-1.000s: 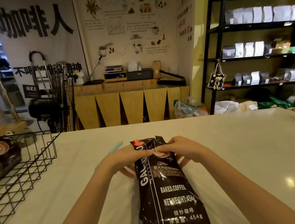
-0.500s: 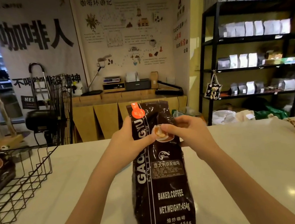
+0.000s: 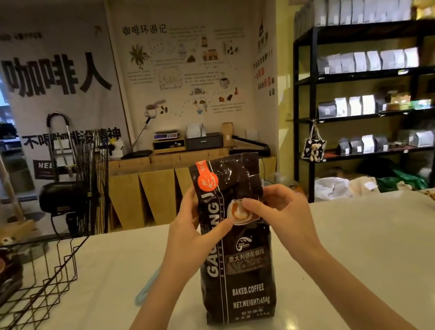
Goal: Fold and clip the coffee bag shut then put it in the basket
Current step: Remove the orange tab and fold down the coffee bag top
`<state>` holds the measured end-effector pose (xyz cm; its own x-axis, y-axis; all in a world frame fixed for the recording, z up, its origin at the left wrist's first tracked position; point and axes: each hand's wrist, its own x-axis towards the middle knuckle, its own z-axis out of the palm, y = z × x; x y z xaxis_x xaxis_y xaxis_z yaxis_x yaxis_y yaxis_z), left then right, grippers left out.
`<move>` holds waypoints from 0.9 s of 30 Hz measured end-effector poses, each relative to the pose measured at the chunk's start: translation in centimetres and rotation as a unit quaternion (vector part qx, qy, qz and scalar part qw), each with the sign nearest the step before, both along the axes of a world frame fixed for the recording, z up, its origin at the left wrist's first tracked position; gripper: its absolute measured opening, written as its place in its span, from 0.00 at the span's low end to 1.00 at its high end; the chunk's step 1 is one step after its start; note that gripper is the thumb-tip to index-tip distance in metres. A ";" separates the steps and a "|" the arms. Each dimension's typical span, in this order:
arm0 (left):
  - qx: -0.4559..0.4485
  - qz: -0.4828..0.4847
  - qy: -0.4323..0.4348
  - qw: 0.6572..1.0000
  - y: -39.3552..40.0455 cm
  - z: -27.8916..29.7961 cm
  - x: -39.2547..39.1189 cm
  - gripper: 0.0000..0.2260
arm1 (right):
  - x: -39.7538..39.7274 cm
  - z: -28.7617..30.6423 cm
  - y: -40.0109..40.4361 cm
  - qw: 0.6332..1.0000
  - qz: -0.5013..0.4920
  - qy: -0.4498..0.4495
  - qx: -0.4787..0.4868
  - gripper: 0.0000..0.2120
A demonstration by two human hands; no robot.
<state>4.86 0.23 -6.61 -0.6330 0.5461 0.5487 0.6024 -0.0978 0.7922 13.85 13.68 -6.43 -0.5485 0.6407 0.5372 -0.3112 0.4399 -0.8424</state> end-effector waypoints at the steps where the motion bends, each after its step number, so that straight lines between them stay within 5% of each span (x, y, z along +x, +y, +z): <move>1: 0.004 -0.002 -0.014 1.000 0.2 -0.2 -0.1 0.36 | -0.1 0.0 0.1 1.000 0.002 0.000 -0.001 0.12; 5: -0.007 -0.009 -0.089 0.996 1.2 -1.3 -0.2 0.36 | -0.2 -0.1 0.5 0.997 0.049 -0.008 -0.058 0.12; 8: 0.006 -0.006 -0.122 0.992 1.6 -1.7 -0.1 0.23 | -0.2 0.1 0.8 0.992 0.077 -0.027 -0.097 0.21; 11: 0.025 -0.015 -0.163 0.986 1.7 -1.6 -0.1 0.20 | -0.1 0.7 -0.1 0.998 -0.032 -0.011 0.046 0.34; 13: 0.023 -0.016 -0.175 0.984 1.8 -1.7 -0.2 0.22 | -0.7 1.5 -1.3 0.947 -0.125 0.043 0.293 0.35; 16: 0.007 -0.016 -0.158 0.987 1.8 -1.4 -0.2 0.20 | -2.8 3.4 -2.5 0.791 -0.158 0.051 0.589 0.29; 21: -0.005 -0.041 -0.183 0.982 1.0 -0.9 -0.2 0.21 | -5.8 7.9 -3.4 0.608 -0.095 -0.069 0.786 0.13; 24: -0.007 -0.048 -0.173 0.984 0.6 -0.9 -0.3 0.22 | -6.2 9.6 -3.8 0.595 -0.052 -0.193 0.778 0.15; 27: -0.013 -0.061 -0.164 0.984 0.6 -0.8 -0.1 0.21 | -6.5 10.1 -3.4 0.653 -0.043 -0.246 0.715 0.21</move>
<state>4.74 0.87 -7.43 -0.7029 0.6404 0.3096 0.2982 -0.1299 0.9456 7.38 10.30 3.71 -0.8751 -0.2840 0.3919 -0.0802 0.8837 0.4612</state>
